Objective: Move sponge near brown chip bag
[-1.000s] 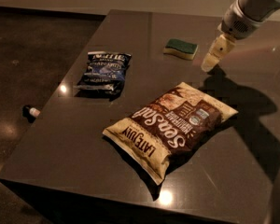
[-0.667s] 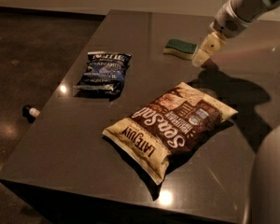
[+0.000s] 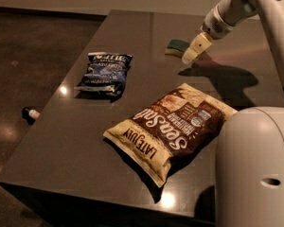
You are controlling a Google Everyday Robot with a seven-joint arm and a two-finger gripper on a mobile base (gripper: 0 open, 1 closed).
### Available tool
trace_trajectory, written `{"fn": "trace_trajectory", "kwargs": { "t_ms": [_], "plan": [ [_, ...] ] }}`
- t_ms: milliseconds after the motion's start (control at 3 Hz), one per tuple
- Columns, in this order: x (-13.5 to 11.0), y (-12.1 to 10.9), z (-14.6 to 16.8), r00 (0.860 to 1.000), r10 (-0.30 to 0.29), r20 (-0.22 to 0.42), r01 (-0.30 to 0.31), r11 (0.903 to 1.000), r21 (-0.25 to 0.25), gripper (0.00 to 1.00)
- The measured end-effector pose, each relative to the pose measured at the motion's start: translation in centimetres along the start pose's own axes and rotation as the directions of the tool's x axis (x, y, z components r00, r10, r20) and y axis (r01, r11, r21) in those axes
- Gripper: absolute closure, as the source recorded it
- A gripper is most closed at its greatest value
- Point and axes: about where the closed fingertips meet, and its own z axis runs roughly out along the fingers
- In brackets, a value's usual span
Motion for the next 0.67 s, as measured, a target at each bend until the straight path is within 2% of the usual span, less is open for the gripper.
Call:
{"fn": "trace_trajectory", "kwargs": {
  "t_ms": [667],
  "plan": [
    [-0.04,-0.99,1.99,0.999,0.029,-0.013,-0.029,0.9996,-0.005,0.00]
  ]
}}
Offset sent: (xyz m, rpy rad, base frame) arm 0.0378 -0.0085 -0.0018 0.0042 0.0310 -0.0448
